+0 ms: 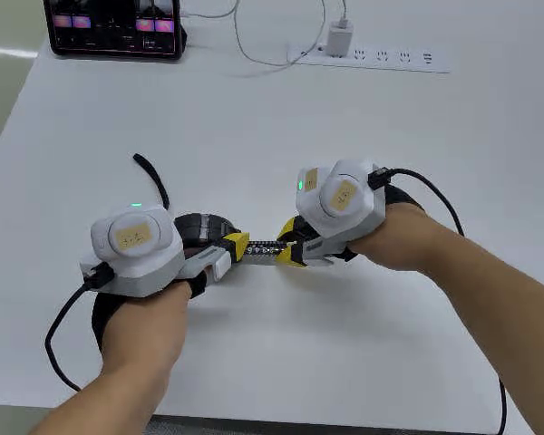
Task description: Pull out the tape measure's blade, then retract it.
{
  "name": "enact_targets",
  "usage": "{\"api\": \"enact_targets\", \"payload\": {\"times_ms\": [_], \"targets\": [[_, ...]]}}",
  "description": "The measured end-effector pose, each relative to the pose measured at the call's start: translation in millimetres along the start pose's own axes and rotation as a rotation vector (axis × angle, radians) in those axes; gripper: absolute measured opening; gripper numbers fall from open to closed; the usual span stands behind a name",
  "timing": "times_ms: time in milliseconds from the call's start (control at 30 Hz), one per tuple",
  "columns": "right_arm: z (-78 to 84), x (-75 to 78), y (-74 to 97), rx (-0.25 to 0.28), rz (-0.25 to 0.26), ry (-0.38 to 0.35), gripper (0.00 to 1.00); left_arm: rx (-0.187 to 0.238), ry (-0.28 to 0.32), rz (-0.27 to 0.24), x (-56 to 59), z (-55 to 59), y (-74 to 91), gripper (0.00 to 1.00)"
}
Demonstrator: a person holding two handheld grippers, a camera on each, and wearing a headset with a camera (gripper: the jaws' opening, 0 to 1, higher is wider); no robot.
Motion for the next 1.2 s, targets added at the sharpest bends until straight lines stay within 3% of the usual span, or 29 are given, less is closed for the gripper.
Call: {"api": "enact_targets", "payload": {"times_ms": [1200], "targets": [[-27.0, 5.5, -25.8, 0.058, 0.002, -0.015, 0.09, 0.002, 0.001, 0.004, -2.7, 0.6, -2.7, 0.6]]}}
Point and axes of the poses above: the centre of the closed fingertips' face, and the gripper's own axes: y roughly backward along the fingers, x roughly to its right, z roughly out of its underside, the point moved 2 cm from there along y, roughly backward along the fingers, and after that the axes turned 13 degrees about y, right-handed, at the moved point
